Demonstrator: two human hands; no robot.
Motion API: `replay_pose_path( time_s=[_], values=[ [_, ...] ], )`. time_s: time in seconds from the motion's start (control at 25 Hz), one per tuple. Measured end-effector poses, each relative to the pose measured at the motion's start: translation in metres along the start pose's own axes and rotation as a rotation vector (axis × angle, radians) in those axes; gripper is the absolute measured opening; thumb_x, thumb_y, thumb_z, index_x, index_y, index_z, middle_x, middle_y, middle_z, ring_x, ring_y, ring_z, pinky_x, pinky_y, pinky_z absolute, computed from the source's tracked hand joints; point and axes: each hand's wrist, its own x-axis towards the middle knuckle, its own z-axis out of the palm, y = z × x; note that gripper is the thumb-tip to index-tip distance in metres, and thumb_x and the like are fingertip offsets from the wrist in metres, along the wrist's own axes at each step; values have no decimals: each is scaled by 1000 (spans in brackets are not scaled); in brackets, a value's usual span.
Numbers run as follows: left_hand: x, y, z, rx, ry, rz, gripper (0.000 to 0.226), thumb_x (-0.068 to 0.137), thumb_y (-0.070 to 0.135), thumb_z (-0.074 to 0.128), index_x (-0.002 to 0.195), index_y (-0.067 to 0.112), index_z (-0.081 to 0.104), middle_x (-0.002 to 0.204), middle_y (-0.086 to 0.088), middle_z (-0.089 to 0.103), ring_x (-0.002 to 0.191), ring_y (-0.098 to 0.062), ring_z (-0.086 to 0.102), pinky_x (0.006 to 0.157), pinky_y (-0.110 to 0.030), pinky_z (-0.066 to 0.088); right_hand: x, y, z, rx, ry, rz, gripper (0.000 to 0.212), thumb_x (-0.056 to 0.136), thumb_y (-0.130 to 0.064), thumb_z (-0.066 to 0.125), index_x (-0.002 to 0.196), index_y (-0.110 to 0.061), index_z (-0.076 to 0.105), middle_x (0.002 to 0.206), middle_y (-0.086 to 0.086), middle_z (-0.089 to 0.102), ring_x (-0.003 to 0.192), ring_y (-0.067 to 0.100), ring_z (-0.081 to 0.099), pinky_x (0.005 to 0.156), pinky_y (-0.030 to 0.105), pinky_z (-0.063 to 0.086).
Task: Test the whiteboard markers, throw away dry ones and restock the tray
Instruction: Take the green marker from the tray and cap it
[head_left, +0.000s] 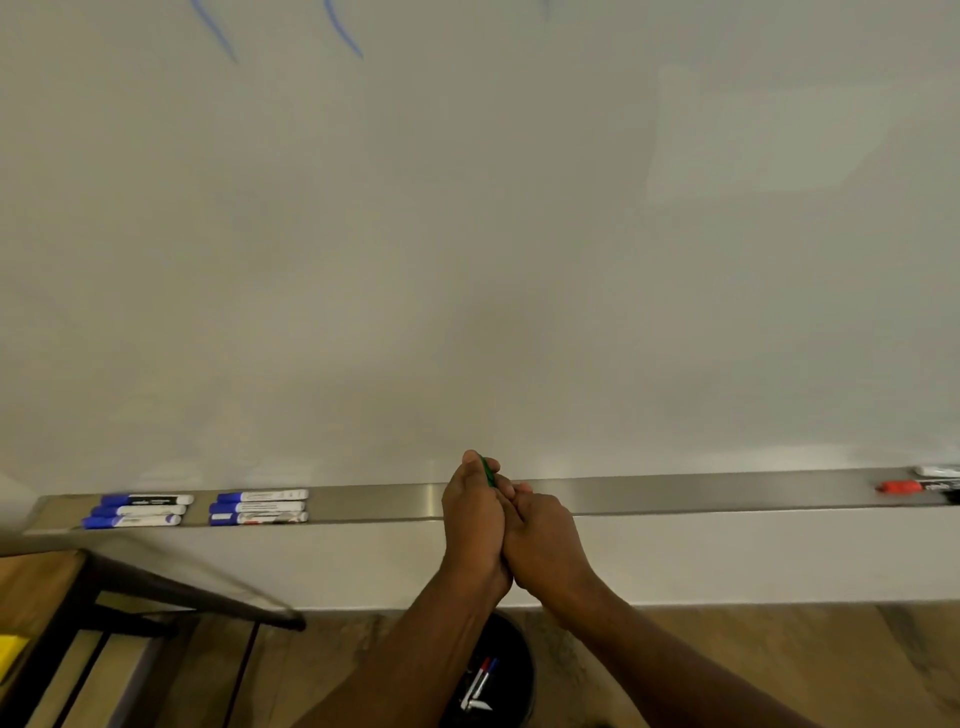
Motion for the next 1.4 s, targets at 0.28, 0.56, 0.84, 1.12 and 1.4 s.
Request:
replay_pose_path(
  time_s=[0.28,0.56,0.84,1.12,1.4],
  values=[
    [2,30,-7,71,-124,42,39,104,37,34,83,9,53,53,-5,50,57,-21,54,61,-31,50,-7,-18,15,10,92,-54,31,103,-23,40,89,-12,66,66,-5,61,54,5,56,51,11,42],
    [19,103,-17,393,-173,653,39,104,35,29,96,13,60,98,1,70,90,-11,67,81,-32,48,-26,-37,11,319,82,-113,12,102,-23,42,102,-22,54,63,4,62,46,13,44,43,23,35],
    [3,213,15,893,-181,1539,41,100,39,31,116,12,57,113,2,63,105,-12,57,94,-22,42,-25,-111,-36,432,245,-490,26,102,-14,41,97,-27,63,89,8,66,59,20,55,51,29,46],
    [-21,262,59,1048,-187,1893,30,101,39,33,95,18,54,136,2,55,123,-14,49,101,-25,37,-43,-237,-123,453,435,-889,26,84,-20,70,109,-21,64,84,3,72,73,16,65,64,24,51],
    [-41,294,130,1084,-139,2182,32,101,33,35,97,13,59,148,-8,44,139,-21,37,113,-37,33,-36,-348,-229,425,653,-1169,23,98,-17,46,103,-11,68,79,11,71,71,21,62,60,32,47]
  ],
)
